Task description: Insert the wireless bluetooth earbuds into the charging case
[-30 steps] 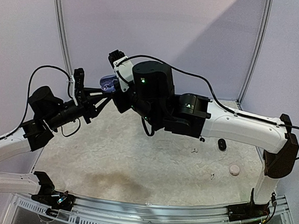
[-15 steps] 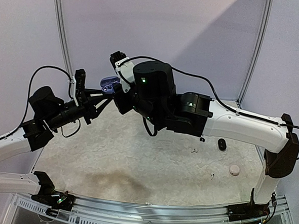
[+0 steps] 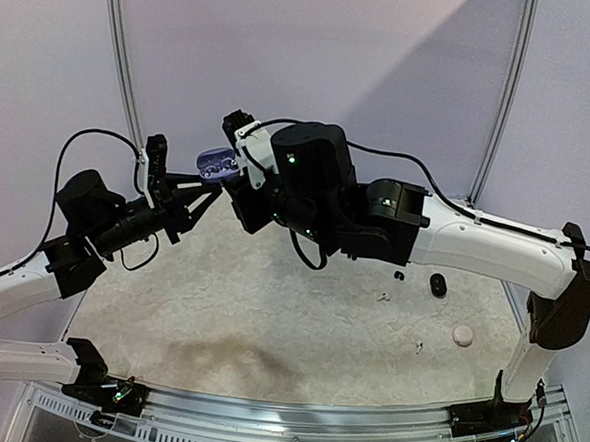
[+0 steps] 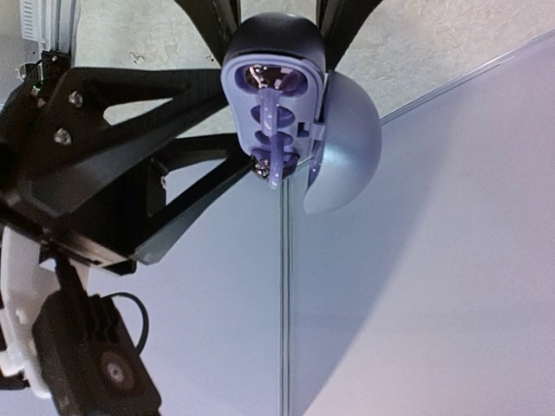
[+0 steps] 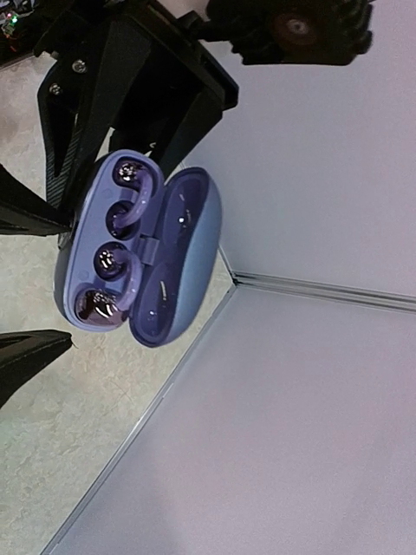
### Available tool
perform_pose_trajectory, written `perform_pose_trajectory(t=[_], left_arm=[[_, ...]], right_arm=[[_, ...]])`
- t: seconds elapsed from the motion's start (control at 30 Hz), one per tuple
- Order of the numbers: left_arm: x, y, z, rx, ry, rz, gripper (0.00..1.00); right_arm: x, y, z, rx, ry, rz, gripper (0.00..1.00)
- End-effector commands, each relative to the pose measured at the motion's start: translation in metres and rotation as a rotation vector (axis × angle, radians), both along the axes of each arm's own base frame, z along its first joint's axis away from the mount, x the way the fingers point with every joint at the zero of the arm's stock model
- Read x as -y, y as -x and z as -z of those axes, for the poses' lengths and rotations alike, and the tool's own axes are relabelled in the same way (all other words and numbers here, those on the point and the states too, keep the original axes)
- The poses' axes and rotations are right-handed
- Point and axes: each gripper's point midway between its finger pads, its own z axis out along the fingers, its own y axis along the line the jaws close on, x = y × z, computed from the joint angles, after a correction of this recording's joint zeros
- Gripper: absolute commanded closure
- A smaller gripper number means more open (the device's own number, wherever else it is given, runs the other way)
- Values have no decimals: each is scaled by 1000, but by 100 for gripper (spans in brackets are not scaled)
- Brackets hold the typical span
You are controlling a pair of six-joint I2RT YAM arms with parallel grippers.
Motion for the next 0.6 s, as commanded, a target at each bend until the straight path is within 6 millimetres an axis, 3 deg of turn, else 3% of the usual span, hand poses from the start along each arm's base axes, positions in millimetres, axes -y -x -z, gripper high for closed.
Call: perform_pose_trajectory(t=[0.0, 0.37, 0.57], left_arm=[[-2, 5, -22, 51, 37, 11, 100], [6, 11, -12, 72, -18, 59, 100], [11, 16, -13, 94, -31, 97, 100]], right_arm=[[15, -1, -4, -28, -7, -11, 62], [53, 9, -58, 13, -103, -36, 66], [43, 11, -62, -30, -159, -100, 74]])
